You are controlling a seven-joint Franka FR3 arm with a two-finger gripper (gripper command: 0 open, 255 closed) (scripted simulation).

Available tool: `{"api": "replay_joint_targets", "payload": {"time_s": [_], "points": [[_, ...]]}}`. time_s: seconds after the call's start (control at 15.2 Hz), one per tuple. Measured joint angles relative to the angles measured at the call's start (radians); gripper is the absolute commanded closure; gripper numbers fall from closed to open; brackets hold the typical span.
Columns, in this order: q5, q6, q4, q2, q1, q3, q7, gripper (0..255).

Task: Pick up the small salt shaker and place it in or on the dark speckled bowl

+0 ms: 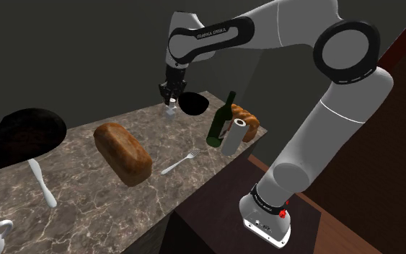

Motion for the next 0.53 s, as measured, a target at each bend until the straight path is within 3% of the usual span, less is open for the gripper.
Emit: {"api": "replay_joint_targets", "payload": {"time_s": [0.26,0.53], "points": [[0.000,-0.042,0.039,-0.003,-0.013,-0.013,-0.025,255],[-0.003,-0.074,0.121,0.047,-0.057,-0.056,-0.110,255]]}}
